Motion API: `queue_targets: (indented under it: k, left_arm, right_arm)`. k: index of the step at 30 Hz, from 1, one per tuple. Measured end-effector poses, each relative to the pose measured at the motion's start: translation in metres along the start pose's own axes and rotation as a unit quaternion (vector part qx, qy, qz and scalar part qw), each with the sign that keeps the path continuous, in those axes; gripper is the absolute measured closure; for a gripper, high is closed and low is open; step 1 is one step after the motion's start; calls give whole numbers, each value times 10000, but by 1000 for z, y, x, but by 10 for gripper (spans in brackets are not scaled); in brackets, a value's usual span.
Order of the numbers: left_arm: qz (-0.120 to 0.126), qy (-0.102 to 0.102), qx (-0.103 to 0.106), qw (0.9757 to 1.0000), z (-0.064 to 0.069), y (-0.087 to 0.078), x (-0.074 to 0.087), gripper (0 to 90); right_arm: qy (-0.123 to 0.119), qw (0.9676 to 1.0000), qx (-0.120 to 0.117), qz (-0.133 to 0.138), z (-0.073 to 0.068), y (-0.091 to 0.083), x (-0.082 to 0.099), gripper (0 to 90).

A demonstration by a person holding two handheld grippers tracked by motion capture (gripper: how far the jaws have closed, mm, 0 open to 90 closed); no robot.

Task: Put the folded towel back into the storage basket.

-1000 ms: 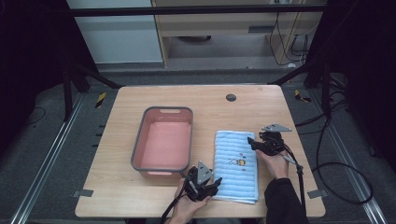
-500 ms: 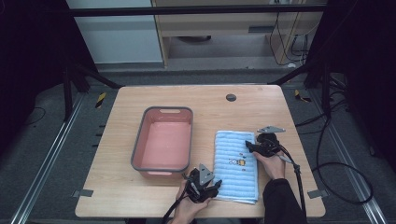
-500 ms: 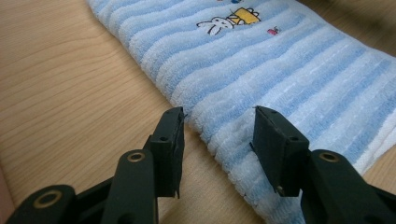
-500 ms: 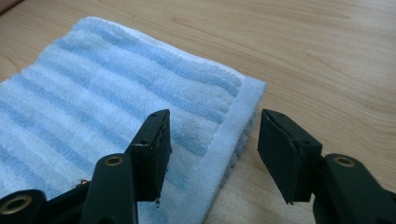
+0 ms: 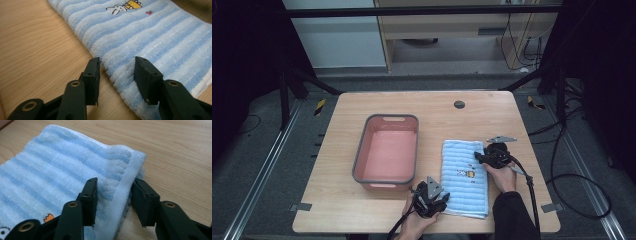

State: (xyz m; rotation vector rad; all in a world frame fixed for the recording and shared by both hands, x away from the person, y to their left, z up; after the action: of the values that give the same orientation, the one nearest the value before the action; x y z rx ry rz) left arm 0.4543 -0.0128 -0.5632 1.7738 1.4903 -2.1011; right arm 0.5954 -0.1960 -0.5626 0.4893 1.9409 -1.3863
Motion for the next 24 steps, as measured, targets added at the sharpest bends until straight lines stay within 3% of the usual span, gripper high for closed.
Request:
queue_targets:
  k: [10, 16, 18, 24]
  left_arm:
    - [-1, -289, 235, 9993, 3, 1, -1, 729]
    - [60, -258, 141, 9996, 4, 1, -2, 838]
    - [103, -343, 190, 9992, 3, 0, -3, 848]
    - [199, -344, 255, 9989, 3, -6, -6, 855]
  right_arm:
    - [113, 9996, -245, -50, -7, 0, 1, 777]
    - [92, 9996, -258, -18, -8, -3, -1, 804]
    - [68, 9997, -246, -7, -9, -5, -2, 807]
    - [15, 9994, -308, 173, -13, -16, -9, 811]
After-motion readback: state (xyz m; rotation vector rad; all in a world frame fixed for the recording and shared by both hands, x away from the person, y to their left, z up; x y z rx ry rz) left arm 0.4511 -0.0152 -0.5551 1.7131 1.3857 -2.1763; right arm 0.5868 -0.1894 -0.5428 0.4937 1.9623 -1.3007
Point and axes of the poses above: each handheld gripper's, and its own axes: y roughly forward along the jaws, x roughly out of its underside, z roughly to its right, the point moved 9 cm from there along y, roughly forward along the jaws, and after that the axes turned 8 degrees about y, right-handed, at the moved point
